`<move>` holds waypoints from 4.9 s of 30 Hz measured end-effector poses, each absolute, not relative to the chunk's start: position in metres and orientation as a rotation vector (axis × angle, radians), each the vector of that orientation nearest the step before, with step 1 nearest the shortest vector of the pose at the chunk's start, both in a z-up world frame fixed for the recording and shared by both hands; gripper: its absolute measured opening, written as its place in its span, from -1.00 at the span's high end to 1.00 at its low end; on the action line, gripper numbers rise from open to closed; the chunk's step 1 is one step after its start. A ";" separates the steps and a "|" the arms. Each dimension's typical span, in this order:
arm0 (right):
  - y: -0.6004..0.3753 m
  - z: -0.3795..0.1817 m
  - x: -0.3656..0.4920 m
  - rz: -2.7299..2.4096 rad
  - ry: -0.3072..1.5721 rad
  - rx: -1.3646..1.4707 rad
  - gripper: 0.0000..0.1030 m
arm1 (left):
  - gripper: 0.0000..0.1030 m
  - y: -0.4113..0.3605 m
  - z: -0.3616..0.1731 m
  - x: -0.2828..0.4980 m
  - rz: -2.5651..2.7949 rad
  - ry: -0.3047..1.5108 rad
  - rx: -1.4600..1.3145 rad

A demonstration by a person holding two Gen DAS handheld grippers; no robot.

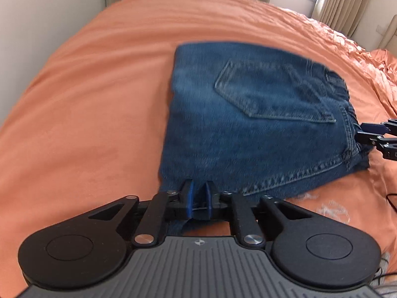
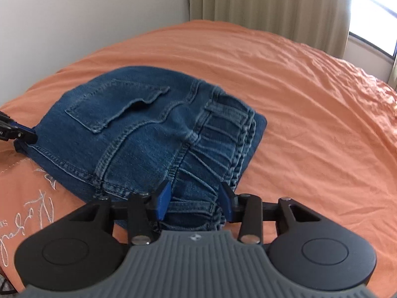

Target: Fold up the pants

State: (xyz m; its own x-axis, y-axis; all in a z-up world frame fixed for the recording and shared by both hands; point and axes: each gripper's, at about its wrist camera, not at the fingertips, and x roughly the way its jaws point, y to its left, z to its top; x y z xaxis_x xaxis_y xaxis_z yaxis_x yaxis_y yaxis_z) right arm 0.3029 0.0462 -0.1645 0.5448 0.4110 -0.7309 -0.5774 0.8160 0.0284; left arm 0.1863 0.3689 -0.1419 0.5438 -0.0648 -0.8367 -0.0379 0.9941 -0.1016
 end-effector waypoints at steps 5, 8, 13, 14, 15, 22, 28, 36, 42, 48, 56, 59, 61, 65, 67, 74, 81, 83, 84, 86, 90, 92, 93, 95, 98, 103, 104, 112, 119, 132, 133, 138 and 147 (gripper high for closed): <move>0.040 -0.172 0.313 0.595 0.838 -0.165 0.24 | 0.83 0.381 -0.147 0.187 -0.023 1.028 -0.182; 0.039 -0.166 0.319 0.591 0.860 -0.151 0.21 | 0.82 0.376 -0.134 0.186 -0.009 1.025 -0.148; 0.032 -0.128 0.302 0.598 0.798 -0.163 0.07 | 0.59 0.358 -0.088 0.171 0.008 0.934 -0.038; 0.030 -0.119 0.296 0.602 0.779 -0.168 0.03 | 0.53 0.355 -0.074 0.167 0.014 0.906 -0.023; 0.028 -0.108 0.291 0.607 0.757 -0.170 -0.02 | 0.45 0.352 -0.061 0.163 0.024 0.880 -0.010; 0.018 -0.027 0.245 0.635 0.619 -0.150 -0.44 | 0.11 0.314 0.067 0.137 0.110 0.671 0.129; 0.008 0.024 0.186 0.659 0.486 -0.117 -0.56 | -0.20 0.271 0.138 0.098 0.162 0.546 0.198; -0.009 0.030 0.114 0.515 0.353 -0.091 -0.58 | -0.52 0.220 0.124 0.046 0.181 0.474 0.182; -0.013 0.011 0.101 0.492 0.415 0.006 -0.58 | -0.74 0.189 0.075 0.039 0.238 0.470 0.161; -0.009 -0.016 0.095 0.449 0.454 0.019 -0.58 | -0.74 0.178 0.020 0.044 0.285 0.512 0.081; 0.003 -0.054 0.113 0.415 0.536 0.001 -0.58 | -0.74 0.183 -0.028 0.048 0.298 0.618 -0.017; 0.005 -0.061 0.122 0.406 0.555 0.013 -0.58 | -0.74 0.186 -0.034 0.048 0.292 0.626 -0.039; 0.006 -0.064 0.124 0.403 0.564 0.012 -0.58 | -0.74 0.187 -0.036 0.047 0.298 0.632 -0.044; 0.007 -0.064 0.123 0.405 0.561 0.005 -0.58 | -0.74 0.187 -0.036 0.045 0.302 0.629 -0.052; 0.007 -0.064 0.122 0.404 0.555 0.001 -0.58 | -0.74 0.187 -0.036 0.045 0.302 0.627 -0.054; 0.004 -0.061 0.120 0.409 0.553 0.011 -0.58 | -0.74 0.187 -0.033 0.045 0.312 0.632 -0.047; 0.002 -0.061 0.120 0.431 0.563 0.026 -0.58 | -0.74 0.187 -0.031 0.047 0.316 0.636 -0.040; 0.002 -0.060 0.120 0.433 0.559 0.022 -0.58 | -0.74 0.187 -0.030 0.047 0.316 0.638 -0.043; 0.002 -0.060 0.120 0.434 0.558 0.022 -0.58 | -0.74 0.187 -0.030 0.047 0.316 0.638 -0.042; 0.002 -0.059 0.120 0.436 0.557 0.025 -0.58 | -0.74 0.187 -0.030 0.047 0.316 0.637 -0.040; 0.003 -0.059 0.121 0.440 0.558 0.024 -0.58 | -0.74 0.187 -0.030 0.047 0.314 0.637 -0.032; 0.004 -0.059 0.121 0.443 0.556 0.022 -0.58 | -0.74 0.186 -0.030 0.047 0.315 0.638 -0.031; 0.004 -0.059 0.121 0.446 0.555 0.021 -0.58 | -0.74 0.186 -0.030 0.047 0.315 0.637 -0.032; 0.004 -0.058 0.120 0.446 0.553 0.021 -0.58 | -0.74 0.186 -0.029 0.047 0.314 0.638 -0.034; 0.004 -0.058 0.121 0.447 0.554 0.021 -0.58 | -0.74 0.186 -0.029 0.047 0.316 0.637 -0.031; 0.004 -0.056 0.120 0.446 0.548 0.023 -0.58 | -0.74 0.187 -0.028 0.047 0.315 0.635 -0.035; 0.004 -0.056 0.119 0.446 0.547 0.024 -0.58 | -0.74 0.187 -0.028 0.047 0.315 0.635 -0.036; 0.004 -0.055 0.119 0.447 0.545 0.026 -0.58 | -0.74 0.187 -0.027 0.046 0.314 0.634 -0.030; 0.003 -0.053 0.116 0.446 0.540 0.030 -0.58 | -0.74 0.188 -0.026 0.046 0.313 0.637 -0.023; 0.004 -0.053 0.114 0.441 0.547 0.029 -0.58 | -0.74 0.187 -0.026 0.046 0.307 0.637 -0.021; 0.004 -0.053 0.113 0.440 0.547 0.028 -0.58 | -0.74 0.187 -0.026 0.045 0.306 0.636 -0.021; 0.004 -0.054 0.113 0.433 0.552 0.029 -0.58 | -0.74 0.187 -0.026 0.045 0.306 0.638 -0.023; 0.002 -0.054 0.113 0.432 0.555 0.032 -0.58 | -0.74 0.184 -0.026 0.044 0.309 0.634 -0.017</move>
State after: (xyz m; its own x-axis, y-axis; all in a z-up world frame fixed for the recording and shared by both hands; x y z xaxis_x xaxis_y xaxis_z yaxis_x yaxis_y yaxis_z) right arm 0.1126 0.0024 -0.0538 0.7625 0.4061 -0.5037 -0.3891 0.9098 0.1444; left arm 0.0441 0.1844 -0.0260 0.7612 0.2788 -0.5855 -0.2892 0.9541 0.0784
